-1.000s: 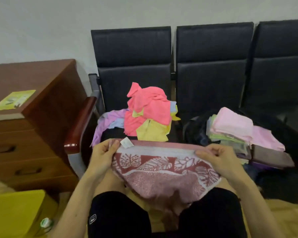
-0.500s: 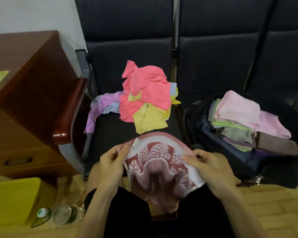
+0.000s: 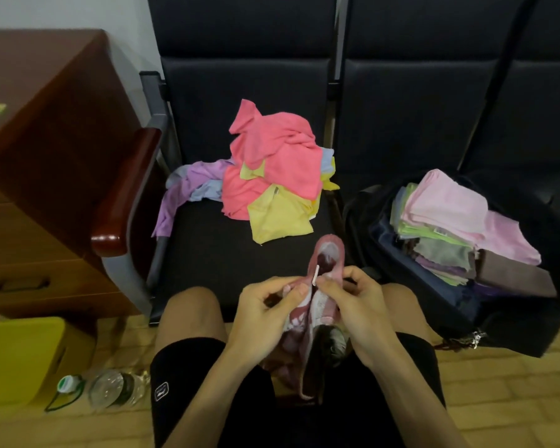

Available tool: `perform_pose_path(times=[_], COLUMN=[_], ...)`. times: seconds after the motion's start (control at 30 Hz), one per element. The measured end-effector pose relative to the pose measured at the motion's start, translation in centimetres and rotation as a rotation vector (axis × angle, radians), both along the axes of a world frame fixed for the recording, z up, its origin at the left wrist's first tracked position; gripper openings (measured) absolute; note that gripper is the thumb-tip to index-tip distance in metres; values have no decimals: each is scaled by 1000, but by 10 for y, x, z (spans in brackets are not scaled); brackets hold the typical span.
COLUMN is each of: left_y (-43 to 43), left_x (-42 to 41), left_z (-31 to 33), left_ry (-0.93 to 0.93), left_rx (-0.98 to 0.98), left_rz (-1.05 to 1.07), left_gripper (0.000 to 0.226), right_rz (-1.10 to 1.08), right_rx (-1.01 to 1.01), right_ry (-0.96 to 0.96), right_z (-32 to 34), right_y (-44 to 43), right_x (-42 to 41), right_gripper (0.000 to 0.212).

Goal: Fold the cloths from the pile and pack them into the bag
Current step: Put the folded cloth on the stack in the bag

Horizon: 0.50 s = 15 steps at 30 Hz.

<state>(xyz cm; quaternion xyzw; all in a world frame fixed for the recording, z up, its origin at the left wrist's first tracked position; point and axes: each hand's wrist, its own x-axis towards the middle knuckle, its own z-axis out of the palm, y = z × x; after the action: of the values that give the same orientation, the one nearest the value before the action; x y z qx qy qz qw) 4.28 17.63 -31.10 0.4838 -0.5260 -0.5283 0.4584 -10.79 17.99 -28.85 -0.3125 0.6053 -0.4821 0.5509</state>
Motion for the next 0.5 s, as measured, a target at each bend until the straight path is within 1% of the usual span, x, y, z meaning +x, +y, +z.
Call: perform_pose_path(times=[0.1, 0.23, 0.3, 0.37, 0.5], left_y=[2, 4, 5, 5, 7], left_x=[-1, 1, 3, 6, 8], left_z=[-2, 0, 1, 2, 7], left_ry=[-19, 4, -8, -26, -12], left_rx=[-18, -28, -45, -64, -113], left_rz=[-4, 12, 19, 10, -70], left_gripper=[17, 17, 17, 18, 30], right_rz=[-28, 2, 25, 45, 35], right_rx=[25, 42, 51, 78, 116], right_ry=[-26, -84, -151, -219, -422], right_z=[4, 9, 12, 15, 19], right_y=[-2, 0, 1, 0, -2], right_x=[4, 11, 12, 13, 12], right_gripper=[11, 3, 2, 5, 9])
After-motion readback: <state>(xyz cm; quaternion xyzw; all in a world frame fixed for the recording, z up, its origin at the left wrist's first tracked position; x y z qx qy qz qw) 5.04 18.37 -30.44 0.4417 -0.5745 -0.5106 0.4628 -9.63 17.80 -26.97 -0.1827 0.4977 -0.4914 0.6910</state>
